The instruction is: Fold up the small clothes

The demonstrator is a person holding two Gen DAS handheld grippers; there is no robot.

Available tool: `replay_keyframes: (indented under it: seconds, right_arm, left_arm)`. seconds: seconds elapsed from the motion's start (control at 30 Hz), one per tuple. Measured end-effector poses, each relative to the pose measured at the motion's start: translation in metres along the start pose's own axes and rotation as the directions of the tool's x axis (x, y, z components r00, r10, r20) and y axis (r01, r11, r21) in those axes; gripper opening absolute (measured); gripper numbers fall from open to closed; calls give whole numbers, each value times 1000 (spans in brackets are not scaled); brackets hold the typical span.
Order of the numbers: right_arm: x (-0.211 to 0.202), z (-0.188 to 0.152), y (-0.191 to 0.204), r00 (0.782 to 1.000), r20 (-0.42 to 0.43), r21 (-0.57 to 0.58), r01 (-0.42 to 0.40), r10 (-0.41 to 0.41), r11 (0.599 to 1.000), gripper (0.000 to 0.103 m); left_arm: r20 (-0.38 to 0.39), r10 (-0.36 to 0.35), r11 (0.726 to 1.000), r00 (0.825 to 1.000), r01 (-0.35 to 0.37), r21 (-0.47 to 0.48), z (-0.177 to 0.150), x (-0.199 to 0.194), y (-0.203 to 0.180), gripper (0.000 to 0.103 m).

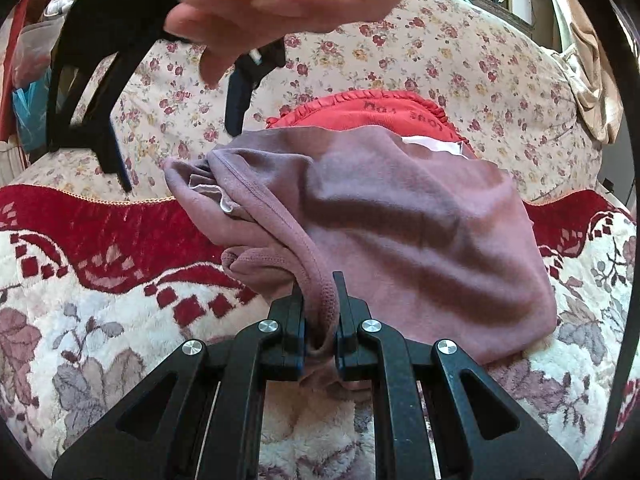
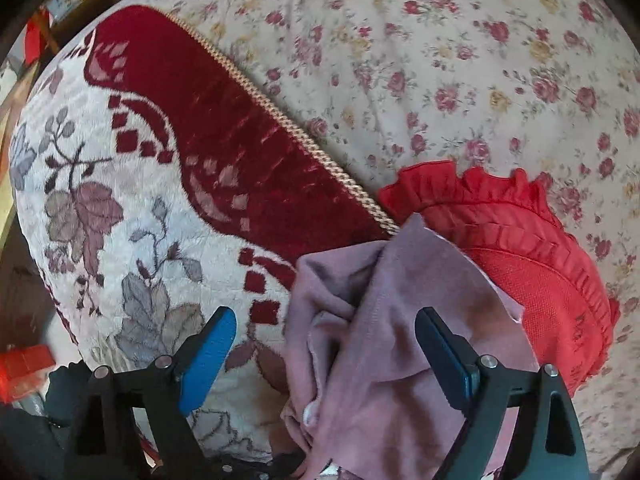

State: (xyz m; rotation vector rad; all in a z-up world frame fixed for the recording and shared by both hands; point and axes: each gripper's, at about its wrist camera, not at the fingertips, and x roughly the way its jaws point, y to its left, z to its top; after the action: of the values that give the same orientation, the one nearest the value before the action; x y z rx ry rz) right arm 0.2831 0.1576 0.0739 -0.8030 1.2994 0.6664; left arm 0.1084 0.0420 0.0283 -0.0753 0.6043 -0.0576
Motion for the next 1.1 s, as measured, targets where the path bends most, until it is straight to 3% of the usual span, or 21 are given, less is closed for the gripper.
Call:
replay_keyframes:
  seconds: [0.13, 0.2, 0.23, 0.27, 0.3, 0.4, 0.67, 0.8, 0.97, 1.1]
  right_arm:
    - [20, 9, 6, 998, -66, 19, 23, -21, 1000, 86]
    - [30, 14, 6, 995, -92, 40, 40, -36, 998, 72]
    - [33, 15, 4, 994, -97, 47, 53, -49, 997, 70]
    - [35, 16, 3, 993, -102, 45, 71, -66, 996, 59]
    - [37, 16, 2, 990, -110, 34, 93, -89, 995, 40]
    - [28, 13, -9, 990, -77, 59, 126, -122, 990, 14]
    - [-18, -41, -73, 998, 57, 205, 2, -14, 979, 9]
    - [-37, -85, -108, 993, 116, 279, -24, -8, 960, 9]
    - [-47, -150, -155, 987, 162, 378, -46, -17, 925, 8]
    - [-49, -199, -192, 979, 196, 448, -44, -50, 893, 8]
  left_arm:
    - [1, -4, 1000, 1000, 4, 9, -1, 0, -1, 9]
    - [2, -4, 1000, 1000, 4, 7, 0, 1, -1, 9]
    - [0, -3, 1000, 1000, 3, 5, 0, 1, -2, 9]
    - [-2, -6, 1000, 1000, 6, 2, 0, 2, -1, 9]
    - [-3, -7, 1000, 1000, 7, 1, 1, 2, -1, 9]
    - [-2, -21, 1000, 1000, 21, -4, 1, 2, -3, 9]
    - [59, -160, 987, 985, 160, -3, 0, -12, -23, 9]
    - [66, -240, 971, 968, 240, 10, 1, -19, -43, 9]
    - [38, -299, 953, 953, 296, 71, -3, -15, -83, 9]
    - [3, -331, 942, 944, 330, 64, -4, -4, -122, 9]
